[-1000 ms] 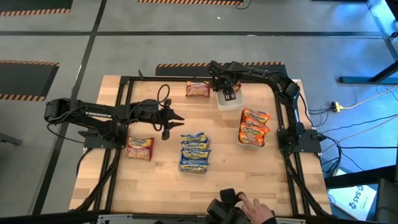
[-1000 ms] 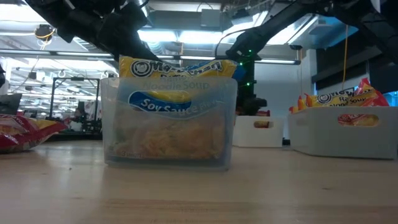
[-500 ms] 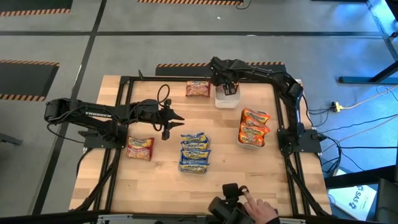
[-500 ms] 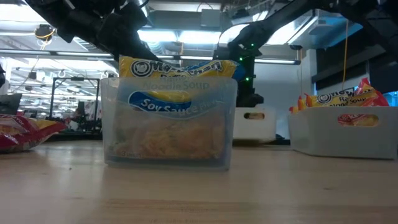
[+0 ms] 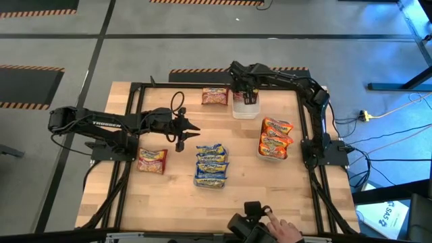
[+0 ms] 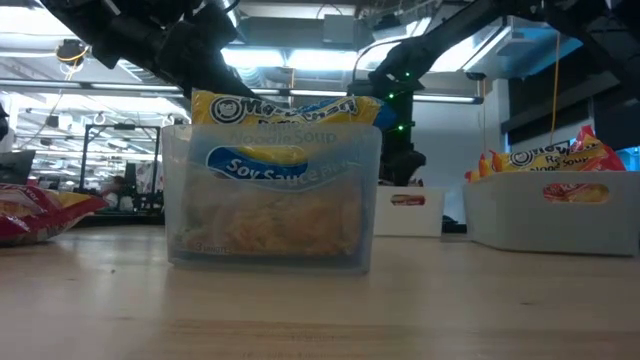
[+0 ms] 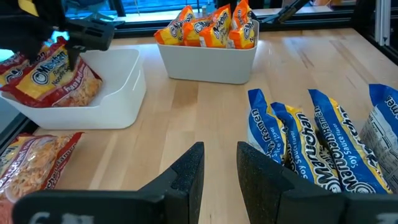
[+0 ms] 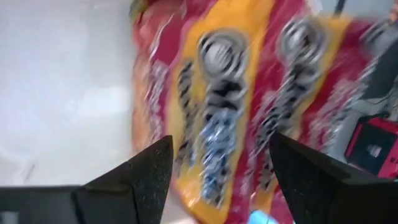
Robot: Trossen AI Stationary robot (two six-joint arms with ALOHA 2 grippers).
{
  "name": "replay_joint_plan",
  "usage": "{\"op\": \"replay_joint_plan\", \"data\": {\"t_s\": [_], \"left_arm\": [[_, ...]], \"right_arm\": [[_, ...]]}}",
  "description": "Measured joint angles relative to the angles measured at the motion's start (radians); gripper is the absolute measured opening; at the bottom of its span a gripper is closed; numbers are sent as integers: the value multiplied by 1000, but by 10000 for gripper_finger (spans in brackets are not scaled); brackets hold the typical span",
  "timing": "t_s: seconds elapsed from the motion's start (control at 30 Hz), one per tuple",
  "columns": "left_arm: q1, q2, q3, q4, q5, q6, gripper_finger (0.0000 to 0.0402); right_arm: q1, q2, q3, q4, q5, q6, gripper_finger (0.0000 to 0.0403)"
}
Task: Sort Maruchan noodles
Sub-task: Put the bottom red noodle pack into the white bin
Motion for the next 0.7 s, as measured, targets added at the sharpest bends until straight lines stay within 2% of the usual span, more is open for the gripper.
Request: {"op": "replay_joint_plan", "data": {"t_s": [0.17,0.47,0.53,0.7], "left_arm": [[0,0,0,0,-2,-7,88],[0,0,0,0,-37,19,88],[0,0,0,0,-38,20,88],[0,0,0,9,-124,21,89]], "right_arm": [[-1,-15,0,-87,-12,52,253],[-2,-149,0,-134,-76,199,253],[-2,-184,0,-135,-184,256,253],[14,-230,1,-104,-709,331,253]]}}
